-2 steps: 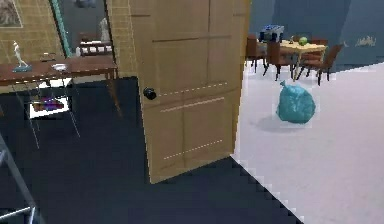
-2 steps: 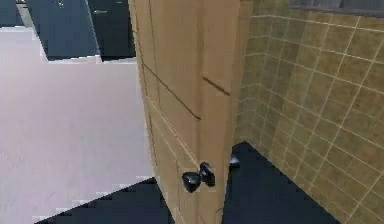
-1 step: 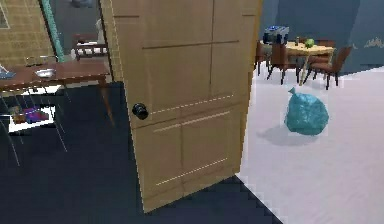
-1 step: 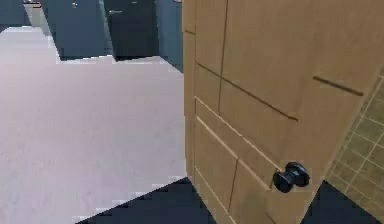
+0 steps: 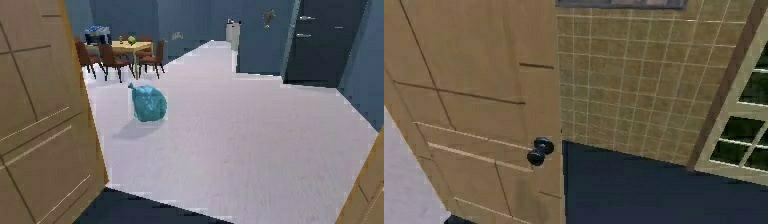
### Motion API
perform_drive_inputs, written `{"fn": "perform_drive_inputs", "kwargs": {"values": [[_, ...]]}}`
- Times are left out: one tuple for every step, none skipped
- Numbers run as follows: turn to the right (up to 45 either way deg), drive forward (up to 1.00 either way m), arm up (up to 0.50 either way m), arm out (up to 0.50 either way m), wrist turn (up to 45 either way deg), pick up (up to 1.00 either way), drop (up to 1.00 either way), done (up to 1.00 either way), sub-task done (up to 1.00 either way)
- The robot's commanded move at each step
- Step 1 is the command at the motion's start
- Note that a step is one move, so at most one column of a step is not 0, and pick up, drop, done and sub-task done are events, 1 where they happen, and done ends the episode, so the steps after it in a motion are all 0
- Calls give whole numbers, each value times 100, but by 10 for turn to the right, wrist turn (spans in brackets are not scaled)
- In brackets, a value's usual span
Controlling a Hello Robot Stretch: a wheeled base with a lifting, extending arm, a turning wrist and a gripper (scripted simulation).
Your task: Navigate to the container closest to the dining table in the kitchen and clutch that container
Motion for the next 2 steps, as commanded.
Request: {"fn": "perform_drive_inputs", "kwargs": {"values": [[0, 100, 0, 0, 0, 0, 0, 0, 0], [30, 0, 0, 0, 0, 0, 0, 0, 0]]}}
